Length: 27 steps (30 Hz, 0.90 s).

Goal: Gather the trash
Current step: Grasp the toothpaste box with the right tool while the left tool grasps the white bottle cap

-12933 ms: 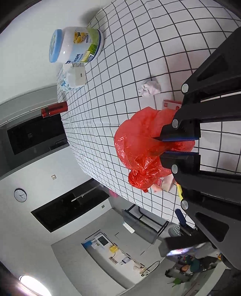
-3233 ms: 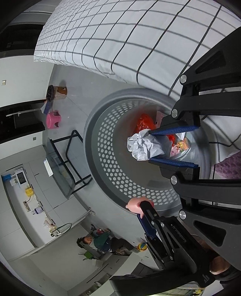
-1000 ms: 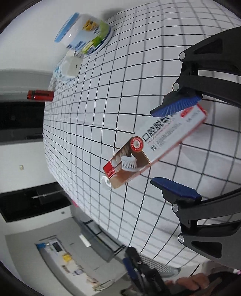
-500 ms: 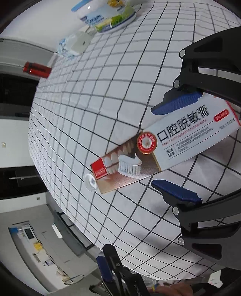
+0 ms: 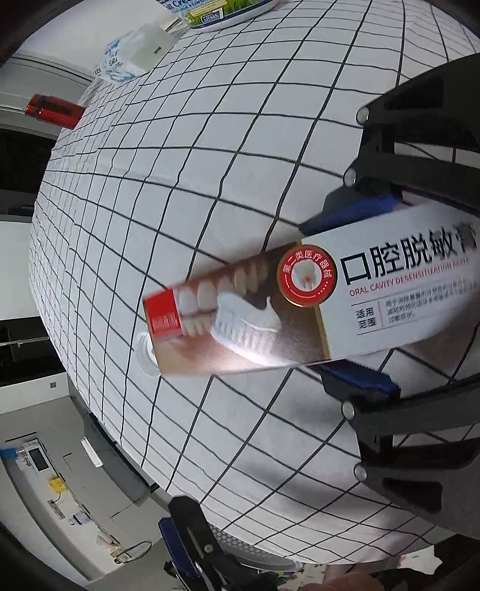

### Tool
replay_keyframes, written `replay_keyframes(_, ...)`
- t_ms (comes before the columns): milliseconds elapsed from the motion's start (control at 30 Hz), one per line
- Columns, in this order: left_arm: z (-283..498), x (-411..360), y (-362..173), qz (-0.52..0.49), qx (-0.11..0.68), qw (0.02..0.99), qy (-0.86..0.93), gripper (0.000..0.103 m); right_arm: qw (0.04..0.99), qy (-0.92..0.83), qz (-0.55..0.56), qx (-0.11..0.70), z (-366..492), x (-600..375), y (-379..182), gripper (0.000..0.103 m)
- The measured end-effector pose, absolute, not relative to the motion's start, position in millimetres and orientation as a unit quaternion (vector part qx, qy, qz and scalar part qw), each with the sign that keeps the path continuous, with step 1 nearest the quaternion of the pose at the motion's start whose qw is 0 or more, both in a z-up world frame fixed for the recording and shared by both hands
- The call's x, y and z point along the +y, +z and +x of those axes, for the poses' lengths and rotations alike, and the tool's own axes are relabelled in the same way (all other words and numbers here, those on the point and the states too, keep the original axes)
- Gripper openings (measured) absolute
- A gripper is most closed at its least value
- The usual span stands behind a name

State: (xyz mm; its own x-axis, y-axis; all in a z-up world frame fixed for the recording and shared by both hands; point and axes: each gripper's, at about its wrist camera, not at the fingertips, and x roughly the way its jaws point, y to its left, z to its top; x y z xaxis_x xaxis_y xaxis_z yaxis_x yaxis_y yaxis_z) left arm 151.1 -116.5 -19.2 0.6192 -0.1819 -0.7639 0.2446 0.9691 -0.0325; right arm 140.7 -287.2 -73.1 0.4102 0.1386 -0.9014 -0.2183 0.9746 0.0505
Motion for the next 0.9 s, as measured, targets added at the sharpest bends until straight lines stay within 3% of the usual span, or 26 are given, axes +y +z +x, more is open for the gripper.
replay_keyframes(900, 219, -188, -58, 0.08, 0.439, 0.886, -0.127, 0.071, 0.892, 0.034, 0.173, 0.417, 123, -371, -42, 0.052)
